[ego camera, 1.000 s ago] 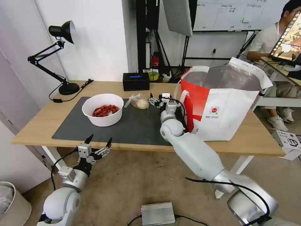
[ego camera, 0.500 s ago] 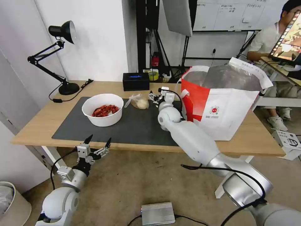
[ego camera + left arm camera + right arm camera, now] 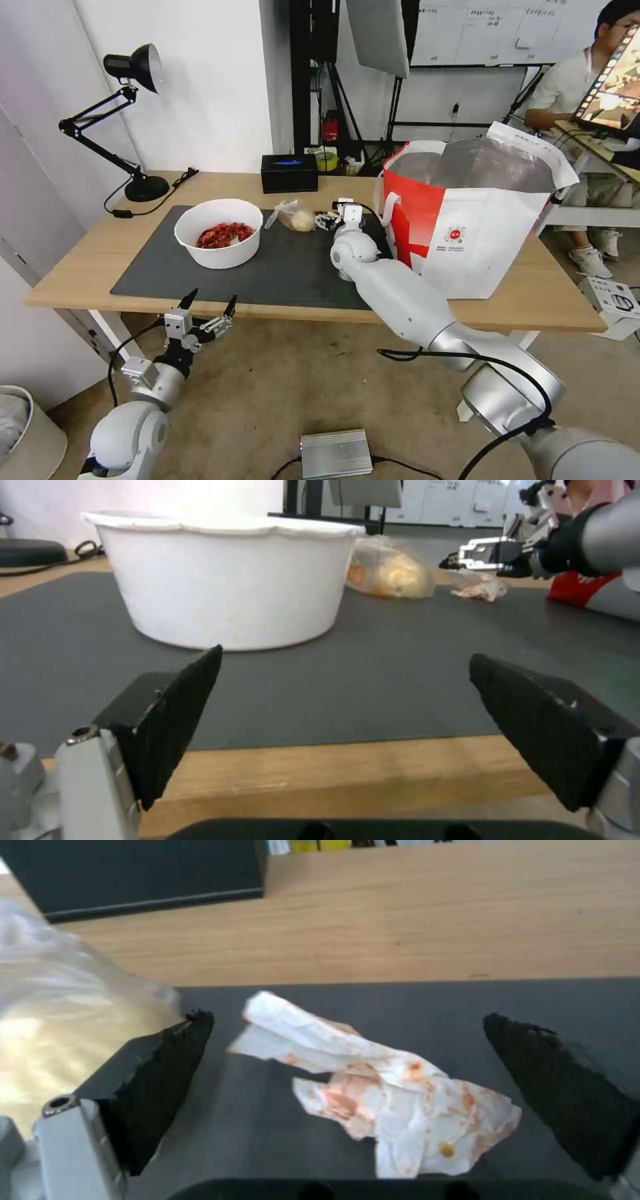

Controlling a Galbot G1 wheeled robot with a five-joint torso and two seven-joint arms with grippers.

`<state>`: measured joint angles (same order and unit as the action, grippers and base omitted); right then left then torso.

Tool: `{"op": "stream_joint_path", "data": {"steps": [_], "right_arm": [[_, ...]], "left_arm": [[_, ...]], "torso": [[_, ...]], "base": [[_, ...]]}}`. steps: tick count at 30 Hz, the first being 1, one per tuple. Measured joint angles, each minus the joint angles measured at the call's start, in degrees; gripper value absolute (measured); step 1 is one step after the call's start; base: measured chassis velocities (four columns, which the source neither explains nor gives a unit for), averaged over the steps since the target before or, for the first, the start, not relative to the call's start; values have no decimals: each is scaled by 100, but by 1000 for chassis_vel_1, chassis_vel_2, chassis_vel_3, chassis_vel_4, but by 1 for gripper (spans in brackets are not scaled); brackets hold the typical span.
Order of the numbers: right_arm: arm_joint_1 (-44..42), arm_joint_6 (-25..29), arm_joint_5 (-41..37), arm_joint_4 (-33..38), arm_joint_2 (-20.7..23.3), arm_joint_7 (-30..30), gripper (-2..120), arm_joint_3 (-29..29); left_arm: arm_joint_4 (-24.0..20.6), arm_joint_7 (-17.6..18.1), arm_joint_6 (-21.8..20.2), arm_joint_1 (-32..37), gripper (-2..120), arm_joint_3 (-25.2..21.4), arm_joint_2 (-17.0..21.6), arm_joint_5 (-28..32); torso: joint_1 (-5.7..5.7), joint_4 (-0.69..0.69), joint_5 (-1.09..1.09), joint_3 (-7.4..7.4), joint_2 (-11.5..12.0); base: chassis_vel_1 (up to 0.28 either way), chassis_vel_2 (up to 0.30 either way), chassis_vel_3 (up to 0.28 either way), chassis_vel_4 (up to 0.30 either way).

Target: Pick up the trash from the table and place it into the takeout bag.

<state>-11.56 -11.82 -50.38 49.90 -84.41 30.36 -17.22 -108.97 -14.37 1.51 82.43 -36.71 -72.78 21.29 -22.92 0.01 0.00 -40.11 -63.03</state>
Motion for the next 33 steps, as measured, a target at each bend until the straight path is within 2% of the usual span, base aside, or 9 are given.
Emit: {"op": "stream_joint_path", "data": {"steps": [18,21,24,25,26,28,30,33], "right_arm": [[60,16,149,-678,-257,-253,99,281],[62,-127,22,-642,-254,-244,87,336],[57,-181,-12,-623,-246,-243,81,354],[51,-204,-22,-617,-243,-241,75,364],[51,-204,-22,-617,-243,-241,75,364],[33,-272,-86,-582,-226,-214,63,380],[28,-282,-99,-573,-219,-213,59,380],[13,-310,-111,-542,-190,-211,46,369]], "left_arm": [[-55,-7,6,80,100,60,-69,-47],[-58,-13,10,97,100,48,-62,-48],[-58,-14,11,95,100,41,-59,-48],[-58,-15,12,95,100,39,-59,-47],[-58,-15,12,95,100,39,-59,-47],[-59,-16,14,96,100,39,-69,-46],[-58,-18,16,96,100,40,-72,-46],[-41,-23,22,91,100,42,-75,-44]], "torso": [[0,0,0,1,-1],[1,-4,-1,2,-1],[1,-4,-1,2,-1],[1,-5,-1,2,-2],[1,-5,-1,2,-2],[3,-6,-2,3,-2],[2,-6,-2,3,-2],[2,-7,-2,2,-2]], "base": [[0,0,0,0],[0,0,0,0],[0,0,0,0],[0,0,0,0],[0,0,0,0],[0,0,0,0],[0,0,0,0],[0,0,0,0]]}}
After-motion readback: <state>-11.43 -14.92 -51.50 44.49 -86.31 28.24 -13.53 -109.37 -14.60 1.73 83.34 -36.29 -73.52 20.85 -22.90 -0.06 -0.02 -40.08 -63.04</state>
